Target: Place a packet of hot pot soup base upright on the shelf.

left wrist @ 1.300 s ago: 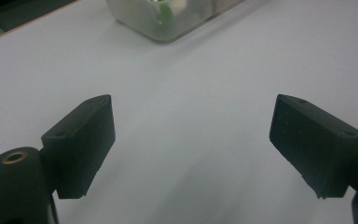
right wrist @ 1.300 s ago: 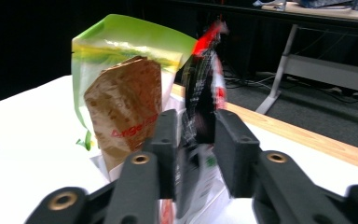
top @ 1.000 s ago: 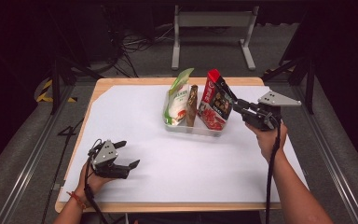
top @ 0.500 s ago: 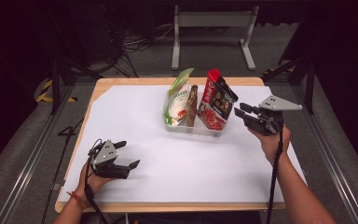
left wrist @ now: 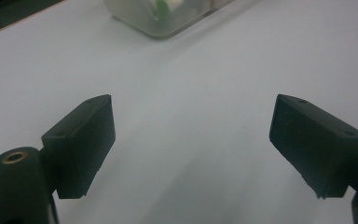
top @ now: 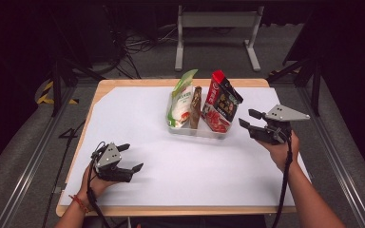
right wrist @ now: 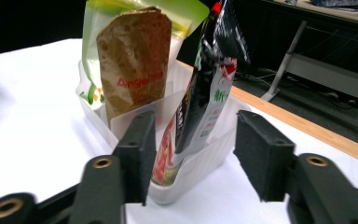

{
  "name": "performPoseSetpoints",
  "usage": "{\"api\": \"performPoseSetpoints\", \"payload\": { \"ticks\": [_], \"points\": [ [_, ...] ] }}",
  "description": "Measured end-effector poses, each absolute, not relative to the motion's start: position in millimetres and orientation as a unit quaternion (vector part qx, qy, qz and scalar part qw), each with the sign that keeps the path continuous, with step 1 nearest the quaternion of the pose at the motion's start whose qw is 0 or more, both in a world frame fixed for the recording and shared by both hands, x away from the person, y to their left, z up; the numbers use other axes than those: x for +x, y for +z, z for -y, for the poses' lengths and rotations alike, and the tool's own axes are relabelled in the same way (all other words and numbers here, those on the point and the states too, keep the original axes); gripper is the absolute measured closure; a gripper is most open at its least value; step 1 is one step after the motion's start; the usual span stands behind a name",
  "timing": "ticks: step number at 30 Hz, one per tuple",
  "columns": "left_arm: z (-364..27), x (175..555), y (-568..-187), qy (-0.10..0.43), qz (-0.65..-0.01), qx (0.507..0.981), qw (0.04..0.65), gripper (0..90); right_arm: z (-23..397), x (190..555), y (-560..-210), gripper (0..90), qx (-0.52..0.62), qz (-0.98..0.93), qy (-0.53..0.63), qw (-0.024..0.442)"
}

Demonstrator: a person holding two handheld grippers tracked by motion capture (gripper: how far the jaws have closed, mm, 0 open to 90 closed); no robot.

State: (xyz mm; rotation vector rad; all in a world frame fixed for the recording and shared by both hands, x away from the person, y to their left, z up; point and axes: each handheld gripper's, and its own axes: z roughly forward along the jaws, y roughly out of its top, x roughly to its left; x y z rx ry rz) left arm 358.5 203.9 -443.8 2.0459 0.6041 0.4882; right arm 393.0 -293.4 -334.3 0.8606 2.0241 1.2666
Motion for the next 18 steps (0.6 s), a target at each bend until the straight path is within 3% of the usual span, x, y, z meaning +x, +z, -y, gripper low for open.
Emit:
{"api": "performPoseSetpoints", "payload": {
  "ticks": [9, 18],
  "points": [
    [-203.7, 359.0, -444.0, 0.199, -0.244, 0.832, 0.457, 15.6, 296.9, 386.6, -345.6, 29.5, 0.315, -0.773, 0.461, 0.301],
    [-203.1, 359.2, -444.5, 0.2, -0.246, 0.831, 0.457, 15.4, 300.0, 376.1, -361.2, 21.7, 0.295, -0.787, 0.453, 0.299]
  ]
}}
